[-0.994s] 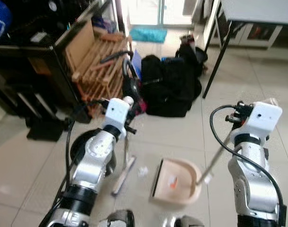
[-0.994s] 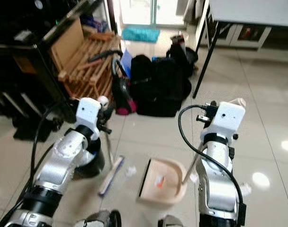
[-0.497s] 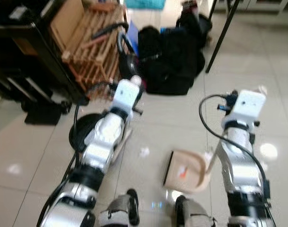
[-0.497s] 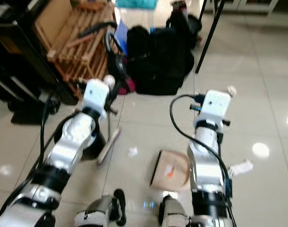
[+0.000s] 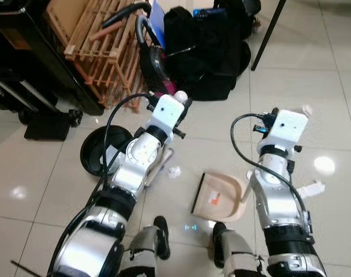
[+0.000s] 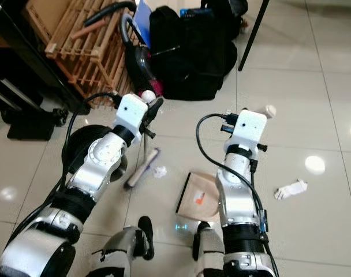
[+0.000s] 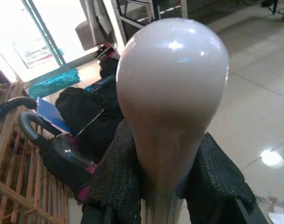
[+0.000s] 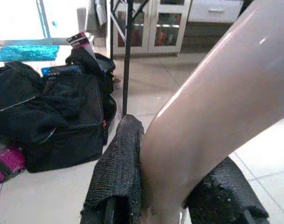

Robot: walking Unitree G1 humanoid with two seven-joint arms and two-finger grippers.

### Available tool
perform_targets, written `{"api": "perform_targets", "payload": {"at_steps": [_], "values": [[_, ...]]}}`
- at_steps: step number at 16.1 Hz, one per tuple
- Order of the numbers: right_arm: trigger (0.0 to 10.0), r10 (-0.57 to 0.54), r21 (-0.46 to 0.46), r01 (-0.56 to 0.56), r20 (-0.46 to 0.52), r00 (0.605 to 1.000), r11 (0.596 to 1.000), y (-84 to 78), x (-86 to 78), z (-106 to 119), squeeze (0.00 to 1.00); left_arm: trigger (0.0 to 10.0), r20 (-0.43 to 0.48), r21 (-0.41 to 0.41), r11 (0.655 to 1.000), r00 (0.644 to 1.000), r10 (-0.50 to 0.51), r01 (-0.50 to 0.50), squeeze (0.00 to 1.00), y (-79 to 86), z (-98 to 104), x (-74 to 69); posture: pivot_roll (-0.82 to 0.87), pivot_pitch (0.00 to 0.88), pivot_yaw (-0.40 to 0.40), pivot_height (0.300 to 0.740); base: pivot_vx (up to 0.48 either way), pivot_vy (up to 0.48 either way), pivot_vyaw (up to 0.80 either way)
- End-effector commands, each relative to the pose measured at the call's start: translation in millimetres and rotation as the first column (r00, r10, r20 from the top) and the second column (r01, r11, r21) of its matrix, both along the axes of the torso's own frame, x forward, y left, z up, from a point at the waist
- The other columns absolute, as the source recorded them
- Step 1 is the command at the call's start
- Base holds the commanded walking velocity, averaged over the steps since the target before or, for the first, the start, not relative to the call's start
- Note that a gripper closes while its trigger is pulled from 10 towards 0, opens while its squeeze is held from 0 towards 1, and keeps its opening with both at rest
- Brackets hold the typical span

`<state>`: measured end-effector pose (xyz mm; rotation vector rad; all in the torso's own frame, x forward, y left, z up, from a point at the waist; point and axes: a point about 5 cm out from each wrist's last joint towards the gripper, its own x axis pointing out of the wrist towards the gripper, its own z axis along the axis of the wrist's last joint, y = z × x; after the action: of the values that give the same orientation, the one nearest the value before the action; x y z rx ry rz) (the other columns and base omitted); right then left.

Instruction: Sweep floor

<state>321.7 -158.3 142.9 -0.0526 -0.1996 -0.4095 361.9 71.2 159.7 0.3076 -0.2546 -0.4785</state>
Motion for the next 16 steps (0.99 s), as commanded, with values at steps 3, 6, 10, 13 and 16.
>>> {"api": "perform_targets", "payload": {"at_steps": [3,6,10,13,16], "values": [[10.0,-0.005,0.035,0.006,-0.004,1.000,0.999,10.6,-3.5,-10.6,0.00,10.0,-0.050,0.012,1.000,0.999,-0.004,0.005,0.00,-2.1,-10.9,2.2,0.04,0.417,0.097,0.740,0.000,0.000,0.00],[10.0,-0.031,0.146,0.024,0.040,0.999,0.989,12.3,-3.2,-9.1,0.00,10.0,-0.053,-0.043,0.999,0.998,-0.030,0.028,0.00,-13.6,-4.2,5.0,0.05,0.414,0.101,0.740,0.000,0.000,0.00],[10.0,0.011,0.135,-0.023,0.094,0.995,0.991,20.0,-5.7,-7.8,0.00,10.0,-0.053,-0.110,0.994,0.998,-0.023,0.017,0.00,-22.8,6.5,9.9,0.05,0.415,0.104,0.740,0.000,0.000,0.00],[10.0,0.065,0.047,-0.072,0.141,0.988,0.996,28.8,-7.5,-6.9,0.00,10.0,-0.051,-0.115,0.993,0.998,-0.025,0.019,0.00,-24.5,7.5,11.2,0.06,0.414,0.105,0.740,0.000,0.000,0.00],[10.0,0.059,0.002,-0.060,0.208,0.976,0.998,28.5,-10.1,2.2,0.00,10.0,-0.054,-0.117,0.993,0.998,-0.024,0.017,0.00,-21.1,6.8,11.6,0.08,0.414,0.112,0.740,0.000,0.000,0.00]]}}
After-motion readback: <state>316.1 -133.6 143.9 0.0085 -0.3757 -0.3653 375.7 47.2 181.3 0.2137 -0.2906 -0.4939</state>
